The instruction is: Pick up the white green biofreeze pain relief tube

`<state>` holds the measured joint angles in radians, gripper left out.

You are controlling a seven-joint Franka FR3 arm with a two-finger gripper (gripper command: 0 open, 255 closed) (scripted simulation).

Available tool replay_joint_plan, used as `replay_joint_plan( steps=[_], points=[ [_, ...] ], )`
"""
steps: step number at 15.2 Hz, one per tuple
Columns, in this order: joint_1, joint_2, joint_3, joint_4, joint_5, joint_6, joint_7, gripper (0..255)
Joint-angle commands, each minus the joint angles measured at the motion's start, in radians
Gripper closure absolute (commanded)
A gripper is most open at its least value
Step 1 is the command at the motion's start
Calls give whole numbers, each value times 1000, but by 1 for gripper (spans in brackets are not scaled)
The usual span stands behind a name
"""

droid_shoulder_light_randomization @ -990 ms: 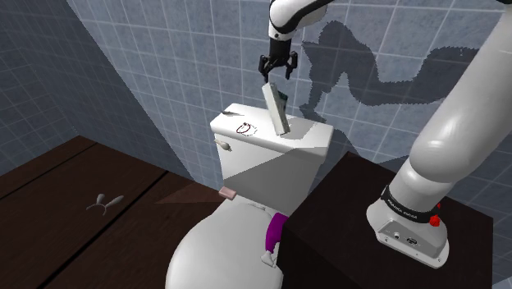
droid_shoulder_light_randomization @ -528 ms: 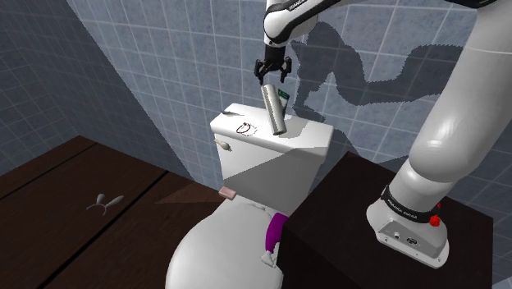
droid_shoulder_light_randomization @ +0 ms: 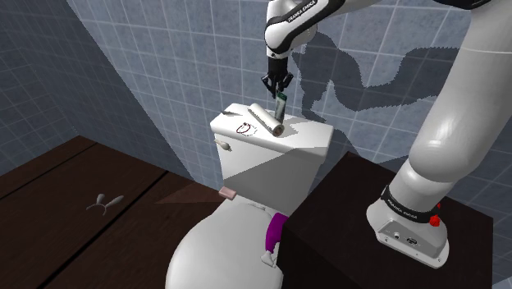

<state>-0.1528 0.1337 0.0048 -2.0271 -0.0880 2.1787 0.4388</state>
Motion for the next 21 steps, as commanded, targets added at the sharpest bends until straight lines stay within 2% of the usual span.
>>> replay_joint_plan(
  steps=[1,7,21],
  points=[
    [0,-1,0,-1,0,-4,-1,255],
    [2,4,2,1,0,-1,4,255],
    [3,-61,3,112,8,-177,-10,255]
  ],
)
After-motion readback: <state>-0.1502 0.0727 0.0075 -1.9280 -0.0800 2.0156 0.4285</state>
